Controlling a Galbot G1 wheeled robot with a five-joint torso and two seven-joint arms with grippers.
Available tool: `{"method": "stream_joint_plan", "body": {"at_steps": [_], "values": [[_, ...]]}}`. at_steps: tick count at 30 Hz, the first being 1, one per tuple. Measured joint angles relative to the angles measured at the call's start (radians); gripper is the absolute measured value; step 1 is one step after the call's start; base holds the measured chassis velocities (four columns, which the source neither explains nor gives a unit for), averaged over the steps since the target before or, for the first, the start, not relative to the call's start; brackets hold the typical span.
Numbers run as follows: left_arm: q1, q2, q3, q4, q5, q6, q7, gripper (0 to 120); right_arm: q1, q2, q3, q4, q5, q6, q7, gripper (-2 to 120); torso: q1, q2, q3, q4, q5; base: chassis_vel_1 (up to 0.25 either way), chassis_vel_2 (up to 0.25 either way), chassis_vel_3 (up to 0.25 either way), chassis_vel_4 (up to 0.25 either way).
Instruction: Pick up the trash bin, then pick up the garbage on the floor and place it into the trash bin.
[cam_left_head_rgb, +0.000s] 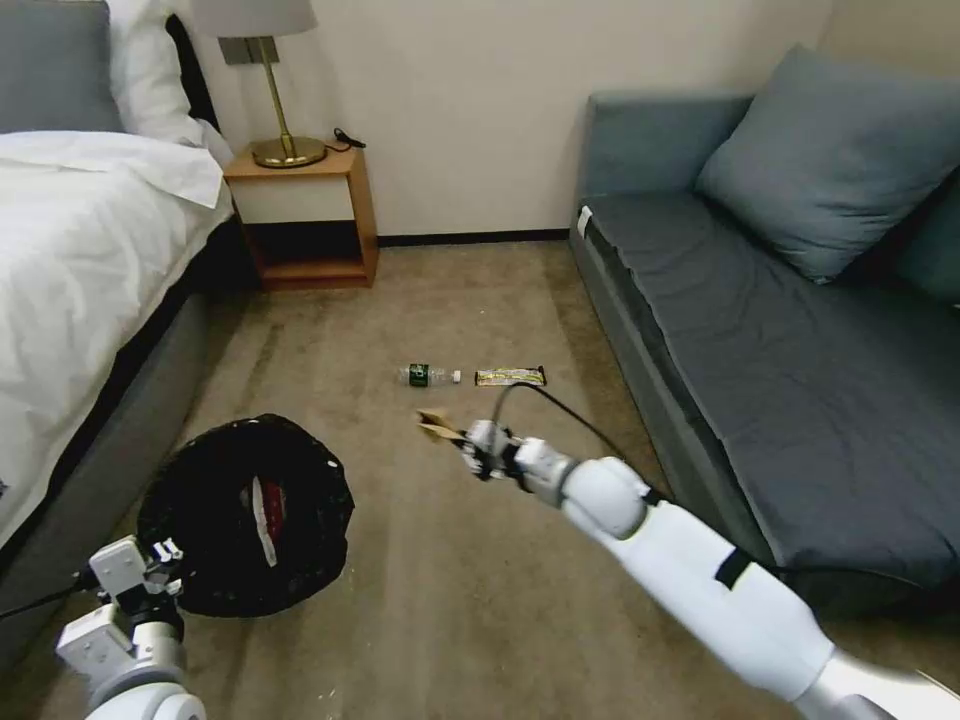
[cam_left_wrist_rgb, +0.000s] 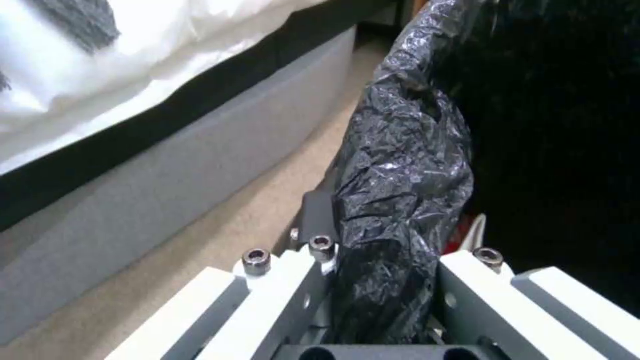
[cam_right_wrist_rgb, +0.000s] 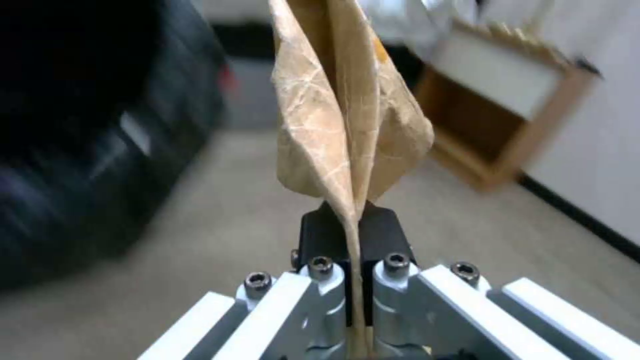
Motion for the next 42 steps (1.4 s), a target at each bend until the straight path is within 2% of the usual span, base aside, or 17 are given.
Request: {"method": "stream_joint_plan", "body": {"at_steps": [3,7,14,23,29,32,33,36,37,40,42], "values": [[-0.005,-0.006,0.000,0.010,0.003,-0.002,0.006,4,0.043,0.035,-0.111,0.015,0.061,0.020,0.033,0,0.000,0.000,0.000,-0.0001,-0.0001,0.000,0.000,0.000,0.000],[-0.015,-0.007,0.001,0.020,0.004,-0.003,0.011,4,0.079,0.074,-0.185,0.014,0.125,0.025,0.068,0,0.000,0.000,0.000,-0.0002,-0.0001,0.000,0.000,0.000,0.000],[-0.034,-0.013,0.007,0.032,0.003,-0.003,0.039,4,0.138,0.191,-0.251,-0.059,0.209,0.074,0.099,0,0.000,0.000,0.000,-0.0001,0.0000,0.000,0.000,0.000,0.000],[-0.057,-0.004,0.008,0.052,-0.001,-0.024,0.088,4,0.177,0.293,-0.284,-0.174,0.237,0.106,0.110,0,0.000,0.000,0.000,-0.0002,-0.0001,0.000,0.000,0.000,0.000],[-0.067,0.008,0.003,0.060,-0.015,-0.030,0.093,4,0.175,0.312,-0.311,-0.212,0.214,0.100,0.167,0,0.000,0.000,0.000,-0.0001,0.0000,0.000,0.000,0.000,0.000],[-0.073,0.015,0.001,0.068,-0.021,-0.035,0.097,4,0.168,0.312,-0.315,-0.224,0.191,0.103,0.172,10,0.000,0.000,0.000,-0.0003,0.0000,0.000,0.000,0.000,0.000],[-0.073,0.015,0.001,0.068,-0.021,-0.035,0.097,4,0.168,0.312,-0.315,-0.224,0.191,0.103,0.172,10,0.000,0.000,0.000,-0.0003,0.0000,0.000,0.000,0.000,0.000],[-0.081,0.020,0.001,0.076,-0.026,-0.038,0.100,4,0.162,0.307,-0.315,-0.222,0.188,0.112,0.183,25,0.000,0.000,0.000,-0.0002,0.0001,0.000,0.000,0.000,0.000],[-0.081,0.020,0.001,0.076,-0.026,-0.038,0.100,4,0.162,0.307,-0.315,-0.222,0.188,0.112,0.183,25,0.000,0.000,0.000,-0.0002,0.0001,0.000,0.000,0.000,0.000],[-0.084,0.025,0.001,0.079,-0.029,-0.048,0.122,4,0.151,0.301,-0.304,-0.222,0.188,0.134,0.167,40,0.000,0.000,0.000,-0.0003,0.0001,0.000,0.000,0.000,0.000],[-0.084,0.025,0.001,0.079,-0.030,-0.049,0.126,4,0.147,0.300,-0.300,-0.223,0.188,0.137,0.162,42,0.000,0.000,0.000,-0.0003,0.0001,0.000,0.000,0.000,0.000]]}}
